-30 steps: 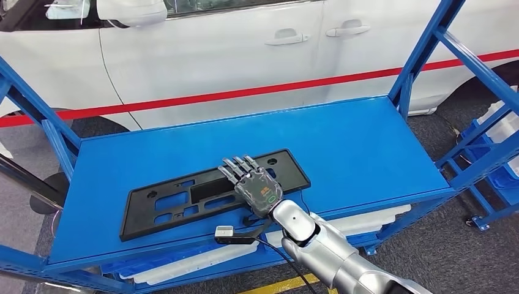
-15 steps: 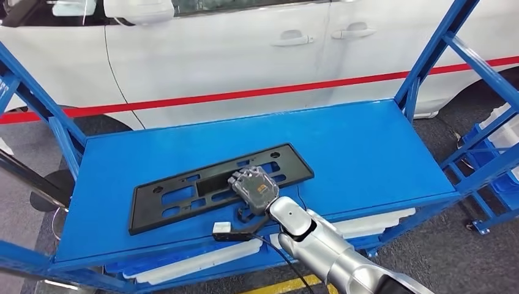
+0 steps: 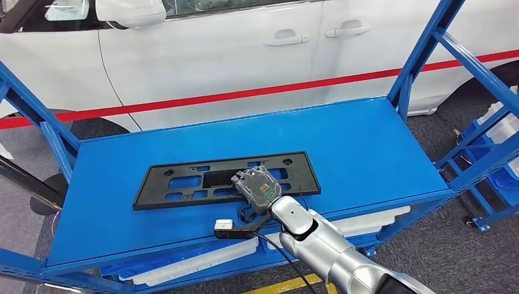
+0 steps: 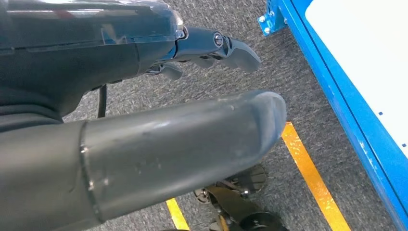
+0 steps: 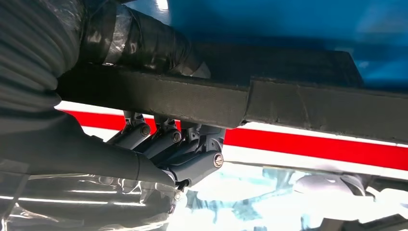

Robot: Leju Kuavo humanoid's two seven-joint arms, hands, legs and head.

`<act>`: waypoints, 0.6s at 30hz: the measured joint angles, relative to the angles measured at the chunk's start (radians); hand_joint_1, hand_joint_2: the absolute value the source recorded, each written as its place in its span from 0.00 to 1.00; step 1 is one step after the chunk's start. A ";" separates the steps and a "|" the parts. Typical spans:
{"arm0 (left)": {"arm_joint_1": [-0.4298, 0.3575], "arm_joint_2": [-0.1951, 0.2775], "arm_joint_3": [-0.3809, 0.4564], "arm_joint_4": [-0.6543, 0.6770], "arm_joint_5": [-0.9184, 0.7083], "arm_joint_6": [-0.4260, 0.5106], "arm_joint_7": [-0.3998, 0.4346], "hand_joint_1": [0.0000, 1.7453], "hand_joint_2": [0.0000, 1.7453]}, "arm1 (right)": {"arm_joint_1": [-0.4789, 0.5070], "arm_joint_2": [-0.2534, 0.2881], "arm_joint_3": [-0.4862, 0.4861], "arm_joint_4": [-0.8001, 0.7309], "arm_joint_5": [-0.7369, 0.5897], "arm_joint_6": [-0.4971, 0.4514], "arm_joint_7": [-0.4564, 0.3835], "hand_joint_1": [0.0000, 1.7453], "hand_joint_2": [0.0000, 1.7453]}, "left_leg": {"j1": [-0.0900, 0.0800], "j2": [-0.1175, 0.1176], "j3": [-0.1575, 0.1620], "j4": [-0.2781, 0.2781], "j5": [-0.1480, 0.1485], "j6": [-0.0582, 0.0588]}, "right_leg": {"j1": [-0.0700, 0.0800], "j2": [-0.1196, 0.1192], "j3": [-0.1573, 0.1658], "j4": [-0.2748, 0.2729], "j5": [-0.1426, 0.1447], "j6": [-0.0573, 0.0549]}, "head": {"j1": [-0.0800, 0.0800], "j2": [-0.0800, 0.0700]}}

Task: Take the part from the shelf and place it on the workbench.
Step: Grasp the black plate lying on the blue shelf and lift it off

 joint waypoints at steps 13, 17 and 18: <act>0.044 -0.025 0.108 0.001 0.046 0.035 -0.106 0.00 0.00 | 0.240 0.002 -0.175 -0.749 -1.177 0.027 -0.400 1.00 1.00 | 0.005 -0.004 0.017 -0.025 -0.003 0.040 | -0.006 -0.001 -0.071 0.162 -0.061 0.031 | 0.000 0.000; 0.050 -0.040 0.140 0.001 0.045 0.037 -0.108 0.00 0.00 | 0.296 -0.008 -0.259 -0.942 -1.275 0.046 -0.438 1.00 1.00 | -0.002 -0.005 0.018 -0.022 -0.010 0.024 | 0.004 -0.001 0.000 0.007 -0.011 0.014 | 0.000 0.000; 0.050 -0.041 0.145 0.001 0.045 0.037 -0.108 0.00 0.00 | 0.306 -0.009 -0.271 -0.970 -1.280 0.050 -0.442 1.00 1.00 | -0.003 -0.004 0.020 -0.024 -0.011 0.018 | 0.002 0.001 0.000 0.004 -0.010 0.012 | 0.000 0.000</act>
